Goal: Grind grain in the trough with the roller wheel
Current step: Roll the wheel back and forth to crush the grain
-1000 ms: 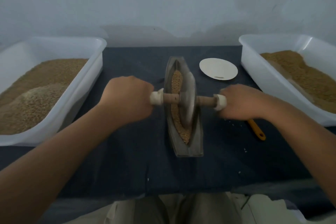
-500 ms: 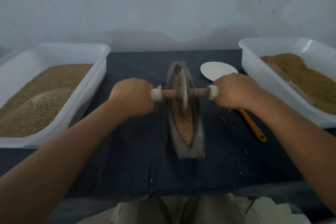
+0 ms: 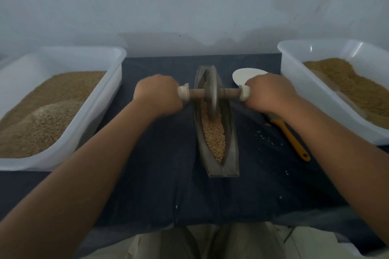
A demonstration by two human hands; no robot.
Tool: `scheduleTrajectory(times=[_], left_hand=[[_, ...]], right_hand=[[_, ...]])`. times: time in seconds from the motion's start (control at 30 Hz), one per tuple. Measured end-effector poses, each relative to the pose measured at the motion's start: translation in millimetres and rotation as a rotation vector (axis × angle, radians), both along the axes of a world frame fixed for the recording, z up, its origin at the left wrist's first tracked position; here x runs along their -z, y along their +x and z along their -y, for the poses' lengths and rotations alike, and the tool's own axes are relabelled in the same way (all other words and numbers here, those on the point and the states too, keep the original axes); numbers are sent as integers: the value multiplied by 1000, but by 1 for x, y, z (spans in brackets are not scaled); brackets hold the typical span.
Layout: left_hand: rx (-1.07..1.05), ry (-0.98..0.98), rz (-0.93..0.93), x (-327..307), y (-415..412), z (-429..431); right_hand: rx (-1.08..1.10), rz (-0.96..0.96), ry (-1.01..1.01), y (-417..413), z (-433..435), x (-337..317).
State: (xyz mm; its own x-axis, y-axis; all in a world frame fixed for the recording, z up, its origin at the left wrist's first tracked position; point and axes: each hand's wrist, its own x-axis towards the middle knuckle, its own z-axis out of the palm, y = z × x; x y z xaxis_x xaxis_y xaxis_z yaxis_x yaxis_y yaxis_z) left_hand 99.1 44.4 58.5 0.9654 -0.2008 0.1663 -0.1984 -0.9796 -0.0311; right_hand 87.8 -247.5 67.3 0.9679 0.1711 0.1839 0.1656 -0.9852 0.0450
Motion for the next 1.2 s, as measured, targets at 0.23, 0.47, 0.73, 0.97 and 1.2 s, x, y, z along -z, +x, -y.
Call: scheduleTrajectory(times=[0.23,0.47,0.73,0.97,1.2], left_hand=[[128,-44,2,25,-72,-34],[-6,-21,11,0,17,-2],[156,3,-17,14,-63,-28],[19,8,-18,3,12,-7],[119,0,-50,4,-26,-14]], right_hand=[[-123,-176,-59,-54,20,-5],[7,122,2,10,-6,2],[-72,-418,-29,-46,19,-11],[-15,91,11,8,2,7],[-58,-119,-23,-18,10,-2]])
